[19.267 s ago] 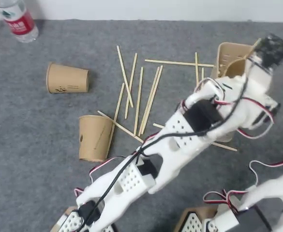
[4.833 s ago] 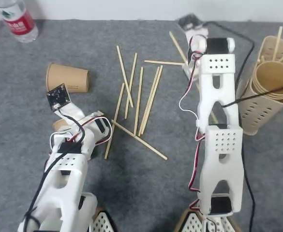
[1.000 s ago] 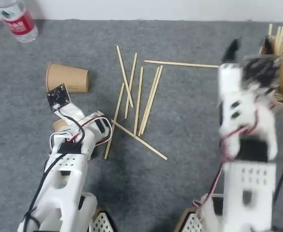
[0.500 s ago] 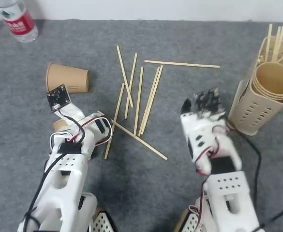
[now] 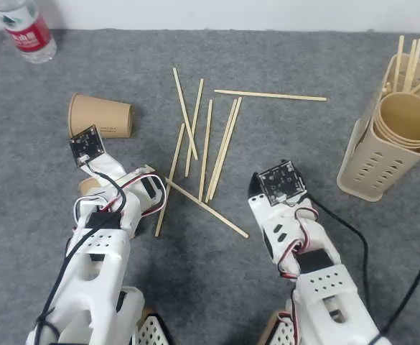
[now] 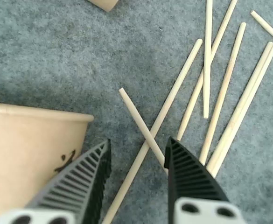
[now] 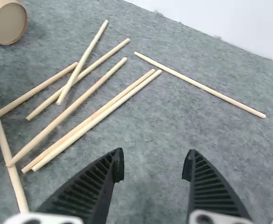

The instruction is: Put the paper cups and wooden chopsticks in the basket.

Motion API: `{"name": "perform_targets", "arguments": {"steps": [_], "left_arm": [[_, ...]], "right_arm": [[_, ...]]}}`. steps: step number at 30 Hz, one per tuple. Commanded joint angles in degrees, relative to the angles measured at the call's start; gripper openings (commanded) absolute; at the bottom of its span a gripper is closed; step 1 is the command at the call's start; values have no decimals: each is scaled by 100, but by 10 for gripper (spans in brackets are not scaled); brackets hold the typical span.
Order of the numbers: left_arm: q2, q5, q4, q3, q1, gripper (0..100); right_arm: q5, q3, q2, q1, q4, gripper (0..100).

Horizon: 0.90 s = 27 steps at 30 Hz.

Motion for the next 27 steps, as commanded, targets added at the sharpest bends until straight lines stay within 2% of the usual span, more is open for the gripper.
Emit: {"name": "perform_targets", "arguments": {"steps": [1,5,9,14,17,22,27], "left_arm": [[-44,44,97,-119,44,181],[-53,44,563,-576,0,181],[-53,132,1776,-1815,-264,181],[-44,158,3156,-3626,-941,183],[0,-176,3692,-4725,-1424,184],[9,-818,4079,-6114,-2277,185],[18,-1996,4264,-6897,-2875,186]], "right_arm": [[97,-26,-110,48,-119,213],[123,-26,-110,57,-119,213],[123,-26,-110,127,-119,213],[123,53,-101,242,-365,213],[123,97,-101,242,-409,213],[123,97,-101,242,-409,213],[132,97,-101,242,-409,213]]}}
